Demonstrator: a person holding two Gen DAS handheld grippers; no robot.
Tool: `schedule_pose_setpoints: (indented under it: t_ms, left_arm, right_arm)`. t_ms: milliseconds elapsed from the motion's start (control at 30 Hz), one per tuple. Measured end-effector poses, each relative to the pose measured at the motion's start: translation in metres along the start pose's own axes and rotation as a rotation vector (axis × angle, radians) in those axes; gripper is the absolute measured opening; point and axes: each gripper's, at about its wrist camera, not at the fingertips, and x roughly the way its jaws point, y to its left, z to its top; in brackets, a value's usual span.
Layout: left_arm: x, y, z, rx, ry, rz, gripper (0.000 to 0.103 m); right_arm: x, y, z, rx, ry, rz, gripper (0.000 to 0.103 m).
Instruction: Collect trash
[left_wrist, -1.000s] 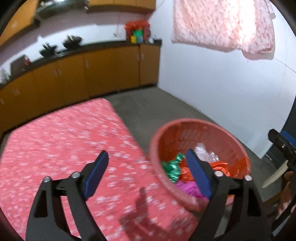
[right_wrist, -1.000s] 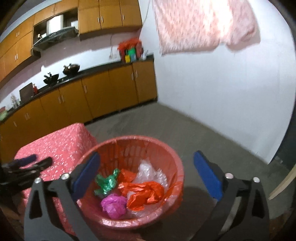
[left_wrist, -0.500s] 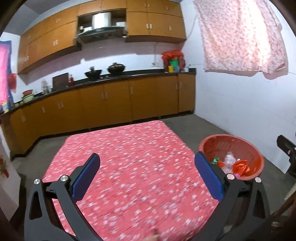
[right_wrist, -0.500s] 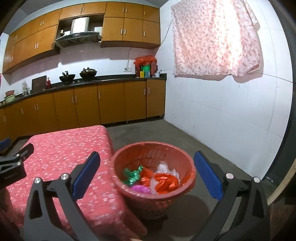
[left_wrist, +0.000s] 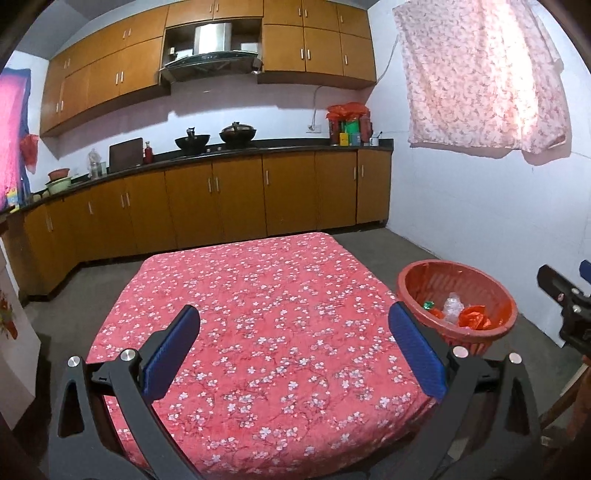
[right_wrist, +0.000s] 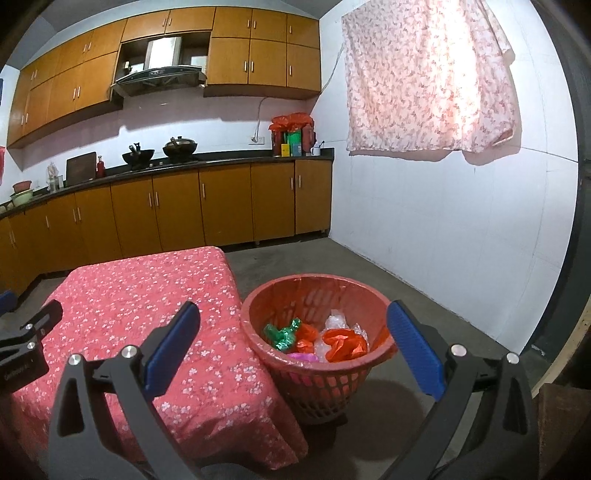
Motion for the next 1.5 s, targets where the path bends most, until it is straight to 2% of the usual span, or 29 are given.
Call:
schedule_pose_setpoints:
  t_ms: [567,1500]
  left_arm:
    - [-0.012,0.01,-0.008,-0.025,-0.013,-0.034,0.101]
    - [-0.013,0.002,-0.008,-0.013,-0.014,-0.041,0.101]
  right_arm:
    - [-0.016,0.009,-0.017,-0.017,-0.006,0.007,0.099]
    - [-0.016,0.006,-0.019,0.001,-0.001,0.012,0.099]
